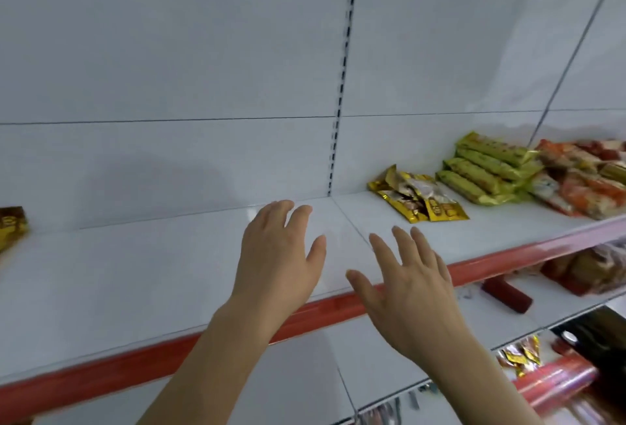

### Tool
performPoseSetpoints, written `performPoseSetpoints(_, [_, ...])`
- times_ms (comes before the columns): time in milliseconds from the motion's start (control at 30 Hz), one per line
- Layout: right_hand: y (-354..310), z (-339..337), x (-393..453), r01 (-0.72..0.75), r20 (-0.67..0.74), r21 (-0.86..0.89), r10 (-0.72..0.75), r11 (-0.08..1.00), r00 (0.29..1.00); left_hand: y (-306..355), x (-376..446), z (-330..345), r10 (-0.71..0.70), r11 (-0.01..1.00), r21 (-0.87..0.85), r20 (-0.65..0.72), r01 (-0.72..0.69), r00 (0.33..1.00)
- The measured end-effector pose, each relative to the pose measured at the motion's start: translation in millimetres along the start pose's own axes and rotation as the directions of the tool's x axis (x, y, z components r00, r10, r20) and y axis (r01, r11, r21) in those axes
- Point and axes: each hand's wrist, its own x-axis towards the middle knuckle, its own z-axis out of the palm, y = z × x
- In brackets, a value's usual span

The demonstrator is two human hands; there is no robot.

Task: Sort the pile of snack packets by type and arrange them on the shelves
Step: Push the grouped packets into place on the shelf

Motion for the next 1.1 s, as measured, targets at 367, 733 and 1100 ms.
performPoseSetpoints(367, [164,13,76,-0.156,-0.027,0.086,0.159,0.984,0.987,119,101,110,0.095,0.995,-0.061,0.274,-0.081,0.957])
performPoseSetpoints(733, [238,50,203,-0.065,0.167,0.028,0.060,0.997,0.984,150,178,188,0.018,1.000,-0.017,0.426,-0.012,0.905])
performPoseSetpoints(1100, [292,67,245,0.271,-0.290,0.188,-0.210,0.944,0.934,192,198,218,-0.380,0.915,-0.052,0.223,0.400,0.898])
